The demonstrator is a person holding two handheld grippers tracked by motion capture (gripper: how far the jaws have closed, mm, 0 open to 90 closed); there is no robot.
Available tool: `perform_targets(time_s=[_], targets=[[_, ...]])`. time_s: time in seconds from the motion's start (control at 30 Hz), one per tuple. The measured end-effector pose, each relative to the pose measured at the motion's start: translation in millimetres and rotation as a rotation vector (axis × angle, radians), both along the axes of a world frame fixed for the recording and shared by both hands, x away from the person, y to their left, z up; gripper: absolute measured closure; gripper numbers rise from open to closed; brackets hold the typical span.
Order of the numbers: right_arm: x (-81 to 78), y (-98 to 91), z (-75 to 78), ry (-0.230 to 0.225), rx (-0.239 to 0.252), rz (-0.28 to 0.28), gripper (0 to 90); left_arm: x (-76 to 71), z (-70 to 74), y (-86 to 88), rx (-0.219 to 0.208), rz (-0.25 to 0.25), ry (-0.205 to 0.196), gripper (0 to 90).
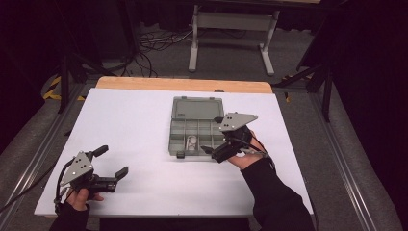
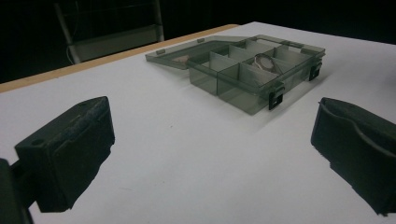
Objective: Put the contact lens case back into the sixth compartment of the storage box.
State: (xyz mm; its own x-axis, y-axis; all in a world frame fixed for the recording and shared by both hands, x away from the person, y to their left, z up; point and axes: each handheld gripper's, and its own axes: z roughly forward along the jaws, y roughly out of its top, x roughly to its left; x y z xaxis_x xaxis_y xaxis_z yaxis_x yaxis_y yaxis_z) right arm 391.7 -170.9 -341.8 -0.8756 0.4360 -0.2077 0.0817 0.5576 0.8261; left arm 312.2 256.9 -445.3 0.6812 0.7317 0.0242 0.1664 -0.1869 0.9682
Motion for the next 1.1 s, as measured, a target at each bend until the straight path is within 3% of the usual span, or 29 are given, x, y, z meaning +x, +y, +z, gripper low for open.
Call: perform_targets(time_s=[0.5, 1.1], targets=[[-19.8, -41.5, -20.5, -0.014, 0.111, -0.08, 1.2, 0.0, 0.0, 0.4, 0.004, 0.006, 0.0, 0.4], [-35.6, -73.0, -59.4, 0.001, 0.181, -0.137, 0.7, 1.1, -0.6, 0.4, -0.013, 0.007, -0.001, 0.3]])
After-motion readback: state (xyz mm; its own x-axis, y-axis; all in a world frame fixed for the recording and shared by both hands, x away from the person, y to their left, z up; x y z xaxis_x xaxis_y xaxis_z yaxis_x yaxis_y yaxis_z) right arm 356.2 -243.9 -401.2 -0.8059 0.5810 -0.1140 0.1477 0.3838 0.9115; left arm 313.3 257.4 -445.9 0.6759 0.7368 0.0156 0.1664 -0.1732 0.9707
